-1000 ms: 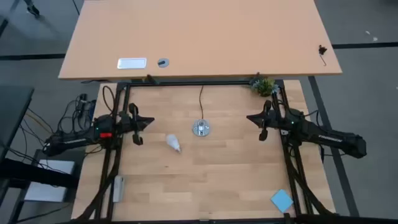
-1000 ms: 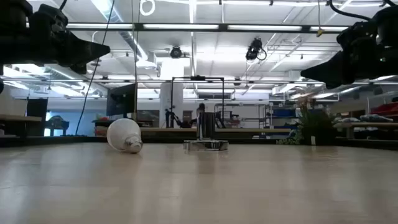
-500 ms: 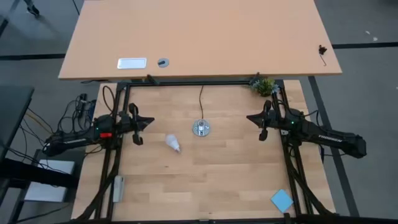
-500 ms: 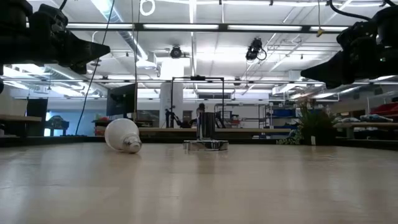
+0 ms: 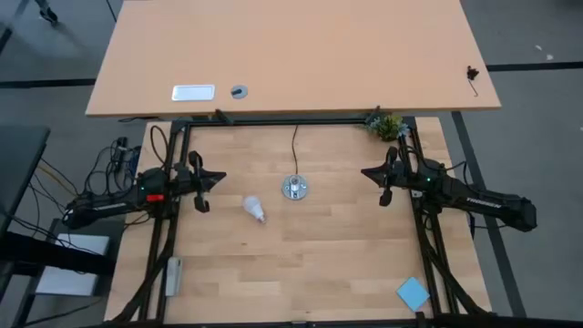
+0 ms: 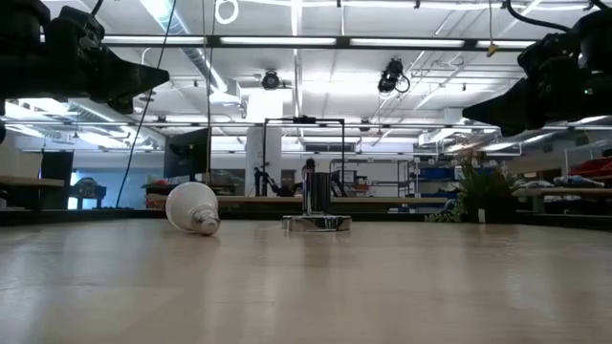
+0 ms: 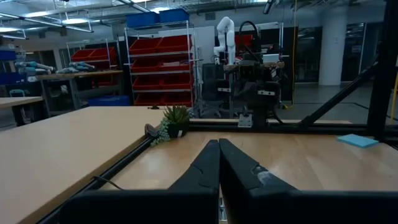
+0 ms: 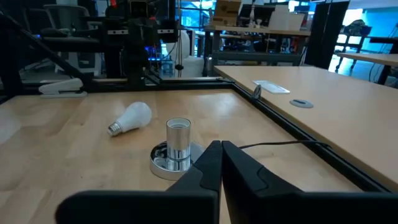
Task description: Screw lightbulb
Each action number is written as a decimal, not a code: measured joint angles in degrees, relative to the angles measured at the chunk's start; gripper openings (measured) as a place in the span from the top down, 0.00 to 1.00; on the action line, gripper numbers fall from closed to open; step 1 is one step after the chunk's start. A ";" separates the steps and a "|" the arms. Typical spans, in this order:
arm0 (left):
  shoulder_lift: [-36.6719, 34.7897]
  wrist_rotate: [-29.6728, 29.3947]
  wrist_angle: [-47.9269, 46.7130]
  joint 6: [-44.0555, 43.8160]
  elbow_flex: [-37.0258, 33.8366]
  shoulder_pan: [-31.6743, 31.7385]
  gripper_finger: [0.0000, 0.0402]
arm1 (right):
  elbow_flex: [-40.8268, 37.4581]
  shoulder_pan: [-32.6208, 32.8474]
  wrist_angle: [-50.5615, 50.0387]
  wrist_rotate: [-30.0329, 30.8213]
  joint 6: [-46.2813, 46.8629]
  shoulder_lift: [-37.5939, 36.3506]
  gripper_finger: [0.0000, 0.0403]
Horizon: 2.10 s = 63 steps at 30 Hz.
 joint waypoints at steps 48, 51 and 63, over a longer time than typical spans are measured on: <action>0.00 0.00 -0.01 0.02 0.00 0.00 0.99 | -0.02 0.04 27.55 0.20 16.70 0.00 0.96; 0.00 0.00 -0.01 0.00 0.00 0.00 0.99 | -0.02 0.04 27.56 -0.50 21.38 0.00 0.96; 0.00 -0.01 -0.02 0.02 0.00 0.00 0.99 | -0.02 0.07 27.68 -7.86 25.09 0.02 0.96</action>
